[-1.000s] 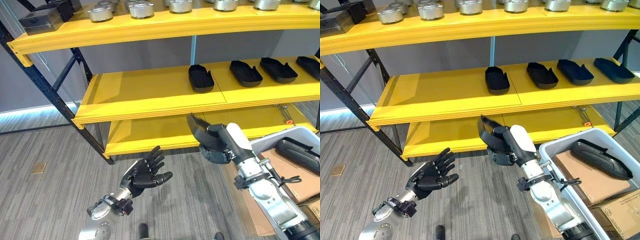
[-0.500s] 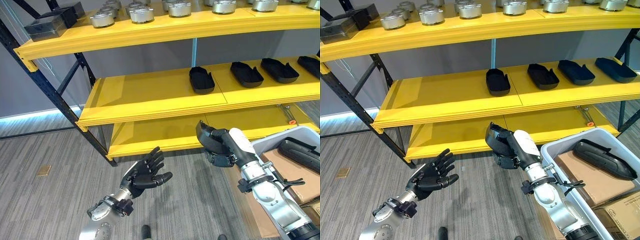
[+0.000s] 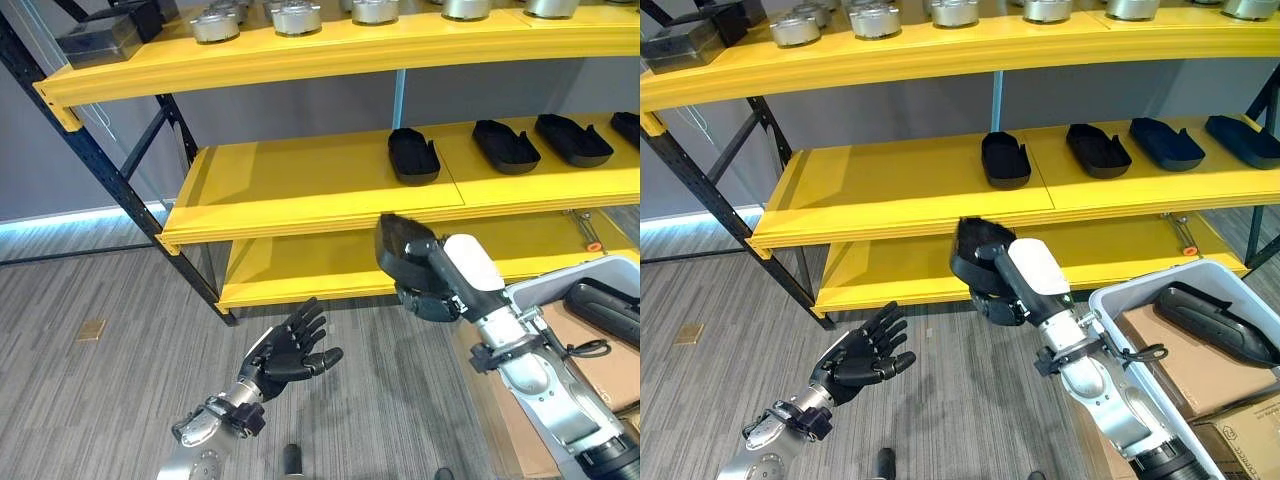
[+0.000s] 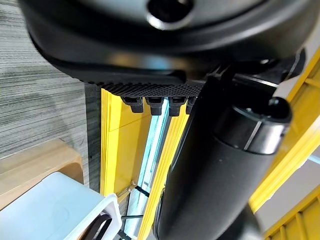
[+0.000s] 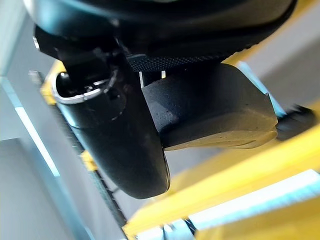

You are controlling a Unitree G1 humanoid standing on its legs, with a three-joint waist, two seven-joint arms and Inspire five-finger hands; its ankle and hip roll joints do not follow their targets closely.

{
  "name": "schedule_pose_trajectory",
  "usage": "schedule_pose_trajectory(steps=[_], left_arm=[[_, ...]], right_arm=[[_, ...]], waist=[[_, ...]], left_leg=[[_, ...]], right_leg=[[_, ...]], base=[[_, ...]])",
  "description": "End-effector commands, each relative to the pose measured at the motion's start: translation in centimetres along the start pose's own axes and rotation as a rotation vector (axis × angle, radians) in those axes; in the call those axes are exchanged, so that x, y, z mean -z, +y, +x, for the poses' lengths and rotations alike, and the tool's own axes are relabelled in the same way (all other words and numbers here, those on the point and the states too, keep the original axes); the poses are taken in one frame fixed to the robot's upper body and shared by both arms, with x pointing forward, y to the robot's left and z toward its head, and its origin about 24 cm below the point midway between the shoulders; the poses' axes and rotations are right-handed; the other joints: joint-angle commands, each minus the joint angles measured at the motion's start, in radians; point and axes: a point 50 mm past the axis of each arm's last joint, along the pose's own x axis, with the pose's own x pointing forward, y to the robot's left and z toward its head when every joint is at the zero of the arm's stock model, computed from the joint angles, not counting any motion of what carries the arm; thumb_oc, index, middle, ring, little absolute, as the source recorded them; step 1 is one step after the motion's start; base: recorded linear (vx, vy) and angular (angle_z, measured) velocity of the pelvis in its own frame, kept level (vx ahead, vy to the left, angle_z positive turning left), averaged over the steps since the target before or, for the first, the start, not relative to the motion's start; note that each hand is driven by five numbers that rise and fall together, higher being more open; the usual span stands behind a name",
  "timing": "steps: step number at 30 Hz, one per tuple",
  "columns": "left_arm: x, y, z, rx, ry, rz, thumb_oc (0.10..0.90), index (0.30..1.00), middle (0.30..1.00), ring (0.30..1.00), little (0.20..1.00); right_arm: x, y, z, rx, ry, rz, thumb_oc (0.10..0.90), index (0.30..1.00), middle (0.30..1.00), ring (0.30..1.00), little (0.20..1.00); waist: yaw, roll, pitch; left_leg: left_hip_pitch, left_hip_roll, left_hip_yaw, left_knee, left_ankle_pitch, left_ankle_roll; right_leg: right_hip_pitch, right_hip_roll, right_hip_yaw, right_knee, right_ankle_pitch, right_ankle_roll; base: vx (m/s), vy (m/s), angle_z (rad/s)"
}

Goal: Move parts from the plastic box to the shelf.

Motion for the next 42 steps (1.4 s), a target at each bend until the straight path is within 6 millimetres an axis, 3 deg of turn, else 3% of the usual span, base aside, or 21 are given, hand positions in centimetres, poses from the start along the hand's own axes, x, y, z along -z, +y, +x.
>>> schedule_pose_trajectory(steps=[1,11,13,16,20,21,24,26,28,29,30,31,32,35,37,42], left_arm=[[-5.7,-1.5,1.6,0.139,-0.238,0.121,0.9,1.0,1.0,1.0,1.0],[-4.7,-1.8,1.7,0.148,-0.2,0.133,0.9,1.0,1.0,1.0,1.0],[-4.4,-1.8,1.9,0.177,-0.195,0.019,0.9,1.0,1.0,1.0,1.0],[-4.0,-1.5,1.9,0.171,-0.193,0.007,0.9,1.0,1.0,1.0,1.0],[-4.2,-1.0,1.6,0.155,-0.198,0.035,0.9,1.0,1.0,1.0,1.0],[-4.4,-1.1,1.3,0.156,-0.195,0.072,0.9,1.0,1.0,1.0,1.0],[-4.3,-1.4,1.6,0.185,-0.184,0.071,0.9,1.0,1.0,1.0,1.0],[-3.9,-1.8,1.9,0.208,-0.167,0.047,0.9,1.0,1.0,1.0,1.0],[-3.3,-2.0,2.0,0.2,-0.163,0.026,0.9,1.0,1.0,1.0,1.0],[-3.3,-2.0,2.0,0.2,-0.164,0.025,0.9,1.0,1.0,1.0,1.0],[-2.8,-2.2,2.0,0.209,-0.161,0.006,0.9,1.0,1.0,1.0,1.0],[-2.6,-2.3,2.0,0.215,-0.158,0.004,0.9,1.0,1.0,1.0,1.0],[-1.9,-2.6,2.0,0.257,-0.14,0.013,0.9,1.0,1.0,1.0,1.0],[-1.8,-2.9,2.2,0.303,-0.119,0.018,0.9,1.0,1.0,1.0,1.0],[-1.9,-3.2,2.8,0.344,-0.099,0.032,0.9,1.0,1.0,1.0,1.0],[-2.0,-4.5,3.7,0.409,-0.086,0.076,0.9,1.0,1.0,1.0,1.0]], right_arm=[[-7.0,-5.9,4.4,0.294,-0.446,-0.058,0.4,0.3,0.3,0.3,0.3],[-8.9,-5.2,5.2,0.253,-0.542,-0.063,0.4,0.3,0.3,0.3,0.3],[-9.0,-5.1,5.3,0.244,-0.557,-0.076,0.4,0.3,0.3,0.3,0.3],[-9.2,-4.7,5.5,0.227,-0.559,-0.1,0.4,0.3,0.3,0.3,0.3],[-8.9,-4.5,6.3,0.224,-0.528,-0.122,0.4,0.3,0.3,0.3,0.3],[-8.7,-4.3,7.1,0.236,-0.512,-0.139,0.4,0.3,0.3,0.3,0.3],[-8.2,-4.8,7.4,0.247,-0.479,-0.165,0.4,0.3,0.3,0.3,0.3],[-7.6,-4.9,7.2,0.232,-0.453,-0.172,0.4,0.3,0.3,0.3,0.3],[-7.5,-4.6,6.9,0.204,-0.463,-0.179,0.4,0.3,0.3,0.3,0.3],[-7.5,-4.6,6.8,0.203,-0.464,-0.18,0.4,0.3,0.3,0.3,0.3],[-7.4,-4.6,6.7,0.194,-0.465,-0.198,0.4,0.3,0.3,0.3,0.3],[-7.3,-4.5,6.7,0.192,-0.463,-0.204,0.4,0.3,0.3,0.3,0.3],[-7.0,-4.7,6.8,0.191,-0.439,-0.234,0.4,0.3,0.3,0.3,0.3],[-6.2,-5.1,7.1,0.191,-0.411,-0.268,0.4,0.3,0.3,0.3,0.3],[-5.4,-5.1,7.1,0.192,-0.412,-0.303,0.4,0.3,0.3,0.3,0.3],[-5.6,-5.3,8.2,0.187,-0.414,-0.351,0.4,0.3,0.3,0.3,0.3]], waist=[[0.043,-0.039,-0.004],[0.074,-0.051,-0.017],[0.082,-0.053,-0.02],[0.092,-0.052,-0.026],[0.124,-0.05,-0.018],[0.14,-0.045,-0.004],[0.12,-0.04,0.002],[0.088,-0.048,-0.009],[0.066,-0.054,-0.015],[0.065,-0.055,-0.017],[0.042,-0.056,-0.016],[0.037,-0.056,-0.016],[0.017,-0.056,-0.009],[-0.008,-0.057,-0.006],[-0.015,-0.057,0.011],[-0.019,-0.047,0.032]], left_leg=[[0.08,-0.064,0.098,0.061,-0.233,0.091],[0.104,-0.098,0.113,0.052,-0.253,0.118],[0.105,-0.105,0.118,0.054,-0.256,0.123],[0.115,-0.121,0.121,0.048,-0.26,0.133],[0.132,-0.151,0.143,0.042,-0.272,0.159],[0.16,-0.169,0.139,0.033,-0.301,0.173],[0.144,-0.18,0.118,0.037,-0.294,0.187],[0.147,-0.203,0.092,0.028,-0.297,0.191],[0.162,-0.219,0.084,0.008,-0.296,0.19],[0.159,-0.221,0.084,0.007,-0.293,0.19],[0.169,-0.237,0.053,-0.002,-0.297,0.195],[0.171,-0.24,0.045,-0.003,-0.299,0.196],[0.184,-0.254,0.007,-0.006,-0.306,0.203],[0.187,-0.272,-0.033,-0.004,-0.321,0.221],[0.164,-0.275,-0.037,0.043,-0.331,0.222],[0.115,-0.276,-0.02,0.11,-0.344,0.229]], right_leg=[[-0.062,0.023,-0.008,0.06,-0.047,-0.056],[-0.051,-0.02,-0.039,0.076,-0.021,-0.047],[-0.044,-0.024,-0.055,0.08,-0.019,-0.046],[-0.04,-0.031,-0.074,0.098,-0.012,-0.051],[-0.041,-0.058,-0.155,0.175,0.007,-0.061],[-0.083,-0.075,-0.167,0.277,0.02,-0.047],[-0.109,0.016,-0.124,0.263,-0.061,-0.089],[-0.116,0.139,-0.058,0.193,-0.102,-0.106],[-0.14,0.198,-0.016,0.115,-0.063,-0.113],[-0.143,0.2,-0.012,0.109,-0.056,-0.114],[-0.184,0.236,0.063,0.062,-0.006,-0.112],[-0.195,0.245,0.079,0.054,0.006,-0.112],[-0.243,0.272,0.15,0.046,0.047,-0.105],[-0.266,0.298,0.221,0.054,0.052,-0.108],[-0.311,0.298,0.191,0.122,0.043,-0.113],[-0.31,0.293,0.178,0.19,-0.022,-0.142]], base=[[0.09,0.127,0.11],[0.05,0.124,0.08],[0.02,0.142,0.01],[0.04,0.145,0.0],[0.04,0.174,-0.09],[0.09,0.172,-0.37],[0.05,0.055,-0.42],[0.22,0.0,0.15],[0.21,-0.011,0.66],[0.23,-0.047,0.61],[0.16,-0.046,0.16],[0.28,-0.109,0.11],[0.19,-0.095,0.12],[0.17,-0.126,0.49],[0.16,-0.2,0.65],[0.12,-0.114,0.49]])
